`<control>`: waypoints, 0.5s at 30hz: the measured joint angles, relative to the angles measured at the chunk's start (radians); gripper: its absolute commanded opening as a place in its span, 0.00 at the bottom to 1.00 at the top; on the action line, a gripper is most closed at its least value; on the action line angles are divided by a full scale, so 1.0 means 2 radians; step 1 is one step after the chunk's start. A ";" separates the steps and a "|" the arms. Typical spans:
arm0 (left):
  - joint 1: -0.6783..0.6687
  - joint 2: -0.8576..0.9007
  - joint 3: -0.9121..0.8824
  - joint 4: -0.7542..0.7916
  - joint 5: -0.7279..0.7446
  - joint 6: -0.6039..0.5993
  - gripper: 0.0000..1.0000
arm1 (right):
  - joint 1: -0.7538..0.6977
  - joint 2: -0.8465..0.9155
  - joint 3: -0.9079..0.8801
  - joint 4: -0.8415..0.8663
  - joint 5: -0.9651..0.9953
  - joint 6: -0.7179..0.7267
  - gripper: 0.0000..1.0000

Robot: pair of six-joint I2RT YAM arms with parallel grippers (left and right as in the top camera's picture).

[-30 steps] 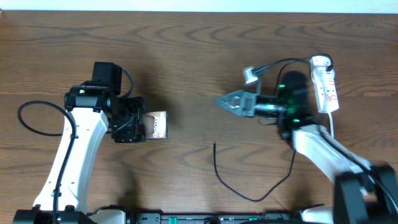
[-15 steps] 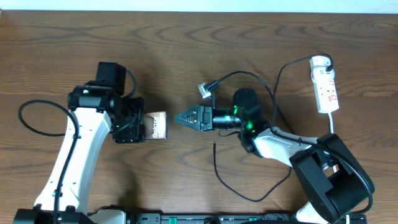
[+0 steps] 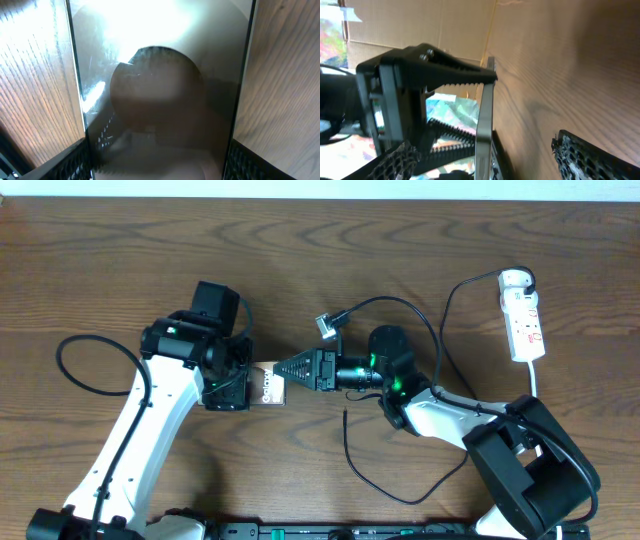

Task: Plug charger to phone and switch on socket
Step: 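Move the right gripper to the phone and grasp its edge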

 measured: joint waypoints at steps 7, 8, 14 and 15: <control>-0.016 0.000 0.000 0.006 0.000 -0.020 0.07 | 0.022 0.000 0.000 -0.025 0.018 0.001 0.85; -0.017 0.000 0.000 0.006 -0.001 -0.024 0.07 | 0.023 0.000 0.000 -0.025 0.019 0.001 0.85; -0.031 0.000 0.000 0.006 -0.002 -0.044 0.07 | 0.027 0.000 0.000 -0.025 0.031 0.001 0.85; -0.033 0.000 0.000 0.006 -0.002 -0.046 0.07 | 0.027 0.000 0.000 -0.025 0.033 0.001 0.85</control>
